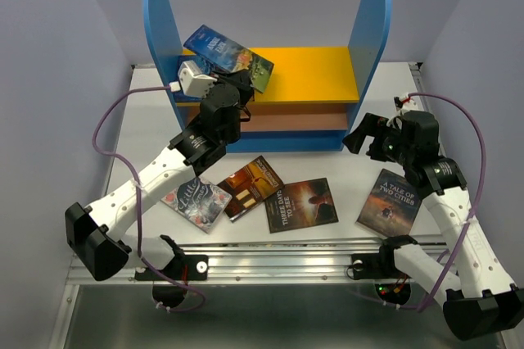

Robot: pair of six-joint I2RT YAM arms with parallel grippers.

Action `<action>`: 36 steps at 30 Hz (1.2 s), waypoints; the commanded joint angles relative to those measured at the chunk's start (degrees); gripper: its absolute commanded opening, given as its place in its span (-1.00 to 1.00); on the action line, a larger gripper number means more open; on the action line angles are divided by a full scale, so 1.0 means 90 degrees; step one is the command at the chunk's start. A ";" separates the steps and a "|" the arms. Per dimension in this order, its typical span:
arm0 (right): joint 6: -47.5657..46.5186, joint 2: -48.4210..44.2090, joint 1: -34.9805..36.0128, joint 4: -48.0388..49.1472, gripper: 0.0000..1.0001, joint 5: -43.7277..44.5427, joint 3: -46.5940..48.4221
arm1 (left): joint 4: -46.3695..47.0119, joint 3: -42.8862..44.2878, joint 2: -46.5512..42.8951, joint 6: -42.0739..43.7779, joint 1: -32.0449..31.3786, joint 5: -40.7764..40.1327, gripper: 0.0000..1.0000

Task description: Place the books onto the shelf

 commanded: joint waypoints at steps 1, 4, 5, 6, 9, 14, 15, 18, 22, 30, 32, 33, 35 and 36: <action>-0.0087 -0.0152 0.0022 0.0176 1.00 -0.0053 0.0244 | -0.0259 0.0017 -0.0427 -0.1406 0.0024 -0.1212 -1.00; -0.0097 -0.0172 0.0022 0.0166 1.00 -0.0044 0.0254 | -0.0776 0.0192 -0.0339 -0.1962 0.0033 -0.1446 -1.00; -0.0087 -0.0172 0.0022 0.0175 1.00 -0.0044 0.0254 | -0.0952 0.0212 -0.0300 -0.2042 0.0033 -0.1505 -1.00; -0.0087 -0.0162 0.0022 0.0176 1.00 -0.0053 0.0254 | -0.1002 0.0203 -0.0280 -0.2130 0.0033 -0.1544 -1.00; -0.0067 -0.0123 0.0022 0.0166 1.00 -0.0083 0.0244 | -0.1227 0.0251 -0.0192 -0.2461 0.0033 -0.1594 -1.00; -0.0048 -0.0074 0.0022 0.0166 1.00 -0.0073 0.0215 | -0.1959 0.0407 0.0022 -0.3281 0.0053 -0.1867 -1.00; -0.0048 -0.0084 0.0022 0.0175 1.00 -0.0054 0.0215 | -0.1999 0.0427 0.0052 -0.3428 0.0053 -0.1915 -1.00; -0.0058 -0.0113 0.0022 0.0175 1.00 -0.0034 0.0205 | -0.2350 0.0602 0.0218 -0.3818 0.0082 -0.1848 -1.00; -0.0048 -0.0123 0.0022 0.0166 1.00 -0.0044 0.0195 | -0.2895 0.0886 0.0442 -0.4336 0.0112 -0.1750 -1.00; -0.0058 -0.0104 0.0022 0.0156 1.00 -0.0053 0.0185 | -0.3210 0.0867 0.0492 -0.4914 0.0121 -0.1623 -1.00; -0.0048 -0.0104 0.0022 0.0156 1.00 -0.0102 0.0185 | -0.3268 0.0876 0.0511 -0.4943 0.0121 -0.1546 -0.95; -0.0048 -0.0113 0.0022 0.0156 1.00 -0.0102 0.0176 | -0.3278 0.0886 0.0511 -0.4943 0.0121 -0.1526 -0.79; -0.0048 -0.0113 0.0022 0.0166 1.00 -0.0102 0.0176 | -0.3279 0.0857 0.0462 -0.4933 0.0121 -0.1428 -0.30; -0.0048 -0.0123 0.0022 0.0166 1.00 -0.0112 0.0176 | -0.3278 0.0847 0.0443 -0.4914 0.0121 -0.1408 -0.21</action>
